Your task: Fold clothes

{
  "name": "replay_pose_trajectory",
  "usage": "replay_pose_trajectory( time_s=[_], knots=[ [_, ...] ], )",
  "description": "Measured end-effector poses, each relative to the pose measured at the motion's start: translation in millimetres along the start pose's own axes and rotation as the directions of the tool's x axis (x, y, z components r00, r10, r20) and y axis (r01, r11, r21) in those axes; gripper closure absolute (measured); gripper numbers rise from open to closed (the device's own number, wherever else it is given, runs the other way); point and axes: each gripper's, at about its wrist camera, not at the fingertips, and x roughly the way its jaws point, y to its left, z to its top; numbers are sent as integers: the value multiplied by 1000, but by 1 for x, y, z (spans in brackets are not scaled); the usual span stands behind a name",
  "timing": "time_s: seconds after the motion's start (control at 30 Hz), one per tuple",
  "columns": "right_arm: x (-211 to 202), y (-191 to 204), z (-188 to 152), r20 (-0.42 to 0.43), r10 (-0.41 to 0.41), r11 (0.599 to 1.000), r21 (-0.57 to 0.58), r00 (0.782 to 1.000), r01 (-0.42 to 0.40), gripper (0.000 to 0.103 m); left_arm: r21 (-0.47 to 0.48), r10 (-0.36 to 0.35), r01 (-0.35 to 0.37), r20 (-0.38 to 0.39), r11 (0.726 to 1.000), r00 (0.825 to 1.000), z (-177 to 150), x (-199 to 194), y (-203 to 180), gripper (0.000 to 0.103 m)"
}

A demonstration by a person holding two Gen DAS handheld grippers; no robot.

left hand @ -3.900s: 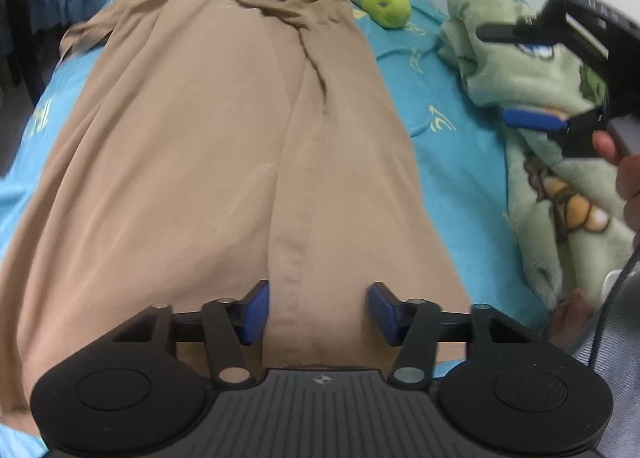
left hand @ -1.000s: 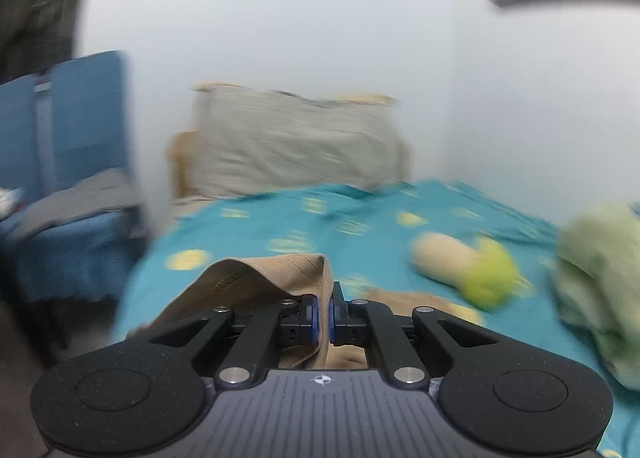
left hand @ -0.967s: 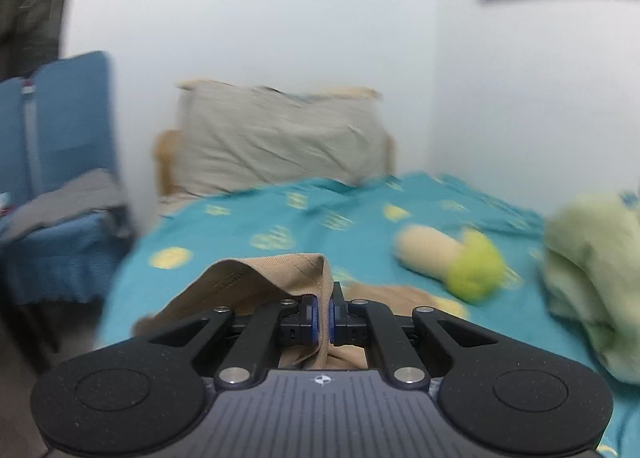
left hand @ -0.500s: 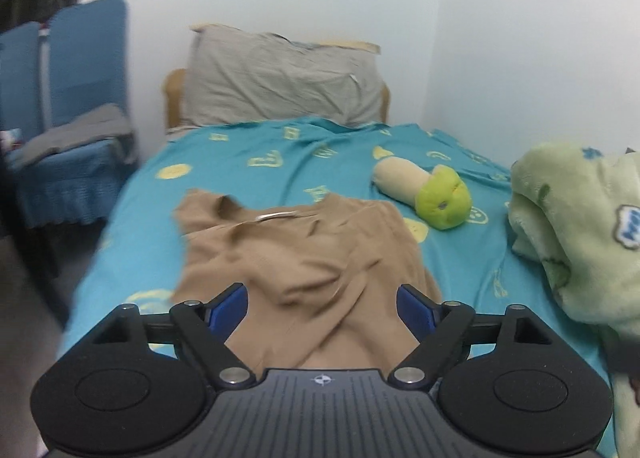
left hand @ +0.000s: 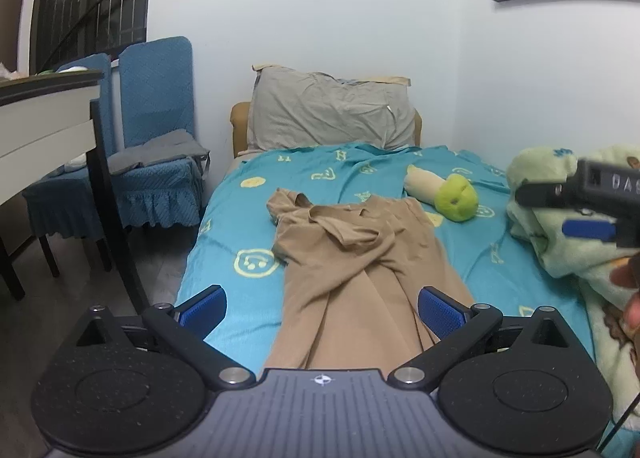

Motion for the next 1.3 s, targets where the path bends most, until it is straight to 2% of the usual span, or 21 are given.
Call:
replay_pose_trajectory(
  time_s=[0.17, 0.3, 0.53, 0.6, 0.7, 0.87, 0.93, 1.0, 1.17, 1.23, 1.3],
  knots=[
    [-11, 13, -2, 14, 39, 998, -49, 999, -38, 1, -16, -2, 2, -3, 1000, 1000, -14, -19, 2, 0],
    [-9, 19, -5, -15, 49, 997, -66, 999, -50, 1, -23, -10, 9, -4, 1000, 1000, -18, -25, 3, 0],
    [-2, 30, -7, -6, 38, 994, -98, 999, -38, 0, -35, 4, -4, 14, 999, 1000, -20, -24, 7, 0],
    [14, 34, -4, -16, 23, 993, -115, 1000, -24, 0, -53, 7, -6, 13, 999, 1000, -20, -23, 11, 0],
    [48, 37, 2, -41, 46, 996, -76, 998, -49, 0, -93, 2, -1, 4, 996, 1000, -20, -15, 22, 0],
    [129, 44, 3, -106, 71, 997, -33, 992, -75, 1, -124, 11, -10, 8, 992, 1000, -22, -1, 41, 0],
    [166, 48, 1, -139, 71, 996, -51, 988, -79, 7, -114, 33, -31, 13, 993, 999, -24, 7, 47, 0],
    [204, 52, -2, -180, 47, 996, -69, 983, -60, 27, -108, 41, -39, 19, 993, 999, -27, 17, 54, 0],
    [276, 61, -14, -215, -6, 992, -128, 977, -22, 32, -163, 16, -19, -23, 986, 1000, -35, 48, 74, 0],
    [297, 59, -19, -242, -17, 991, -131, 970, -15, 45, -195, -7, -2, -44, 981, 999, -39, 57, 81, 0],
    [309, 54, -20, -245, -26, 995, -99, 969, 2, 77, -215, -20, 5, -65, 977, 998, -44, 65, 86, 0]
  ],
)
